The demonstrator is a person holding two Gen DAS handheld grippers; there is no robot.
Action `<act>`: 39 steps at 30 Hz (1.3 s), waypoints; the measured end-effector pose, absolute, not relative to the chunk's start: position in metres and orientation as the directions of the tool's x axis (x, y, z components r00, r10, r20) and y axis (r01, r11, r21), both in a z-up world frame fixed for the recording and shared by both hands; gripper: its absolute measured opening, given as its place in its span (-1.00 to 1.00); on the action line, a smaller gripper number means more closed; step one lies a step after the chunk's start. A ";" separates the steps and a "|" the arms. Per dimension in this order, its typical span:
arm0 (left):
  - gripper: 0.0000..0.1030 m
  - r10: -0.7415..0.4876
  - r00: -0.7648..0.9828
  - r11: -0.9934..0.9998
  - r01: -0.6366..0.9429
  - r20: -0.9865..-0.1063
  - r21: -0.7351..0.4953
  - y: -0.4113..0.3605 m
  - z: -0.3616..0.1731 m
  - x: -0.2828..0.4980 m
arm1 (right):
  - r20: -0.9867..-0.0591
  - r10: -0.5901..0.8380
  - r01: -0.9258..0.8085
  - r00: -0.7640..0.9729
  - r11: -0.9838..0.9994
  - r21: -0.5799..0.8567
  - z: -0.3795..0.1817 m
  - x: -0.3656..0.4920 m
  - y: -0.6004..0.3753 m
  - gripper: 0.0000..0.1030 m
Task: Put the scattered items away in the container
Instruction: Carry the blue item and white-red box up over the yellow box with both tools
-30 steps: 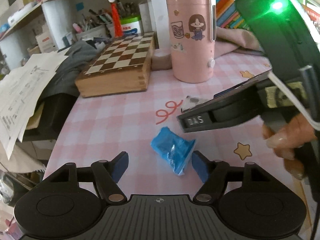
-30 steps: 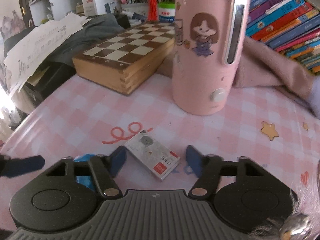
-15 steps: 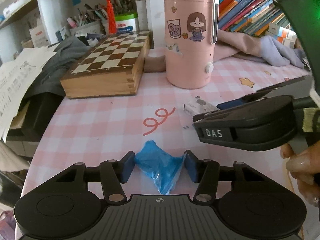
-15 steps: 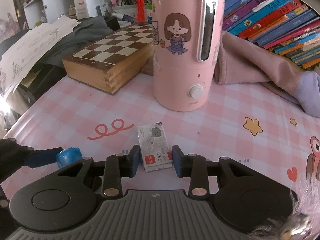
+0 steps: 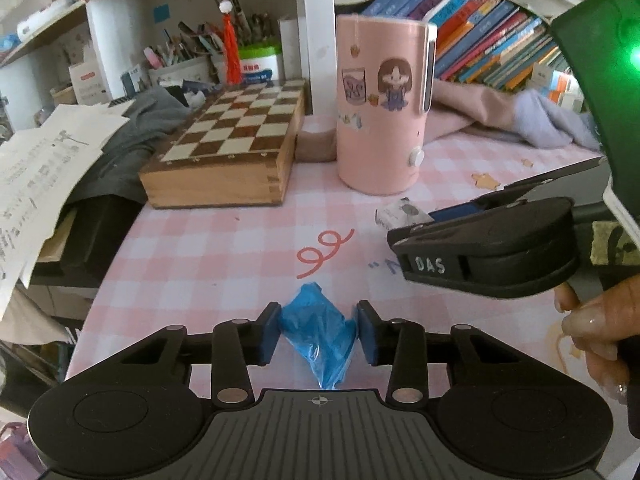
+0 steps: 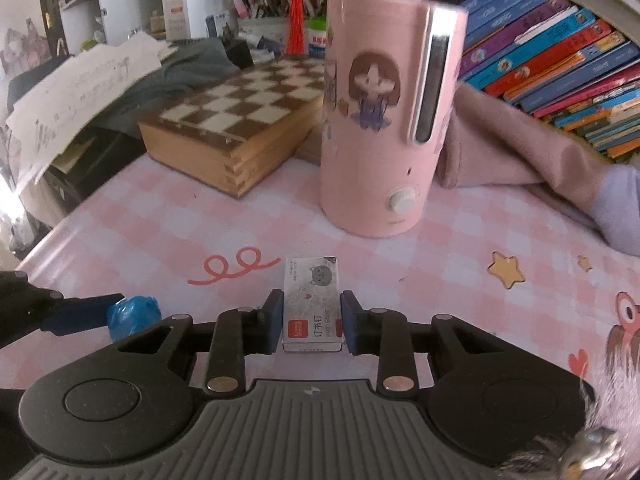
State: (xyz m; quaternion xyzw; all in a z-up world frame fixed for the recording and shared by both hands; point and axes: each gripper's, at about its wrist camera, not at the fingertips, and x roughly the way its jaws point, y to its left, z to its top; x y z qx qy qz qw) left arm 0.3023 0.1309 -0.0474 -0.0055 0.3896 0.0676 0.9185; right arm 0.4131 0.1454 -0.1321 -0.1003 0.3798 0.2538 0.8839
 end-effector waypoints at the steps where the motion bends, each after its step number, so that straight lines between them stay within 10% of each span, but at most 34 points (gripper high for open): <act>1: -0.25 0.116 0.693 0.991 -0.129 -0.711 0.037 0.130 -0.044 0.299 | -0.715 0.374 -0.520 0.590 0.854 0.018 -0.128 0.410 0.143 -0.46; 39: -0.29 -0.027 0.828 0.997 -0.022 -0.560 -0.080 0.095 0.043 0.106 | -0.612 0.417 -0.458 0.672 0.883 0.099 -0.034 0.190 0.052 -0.46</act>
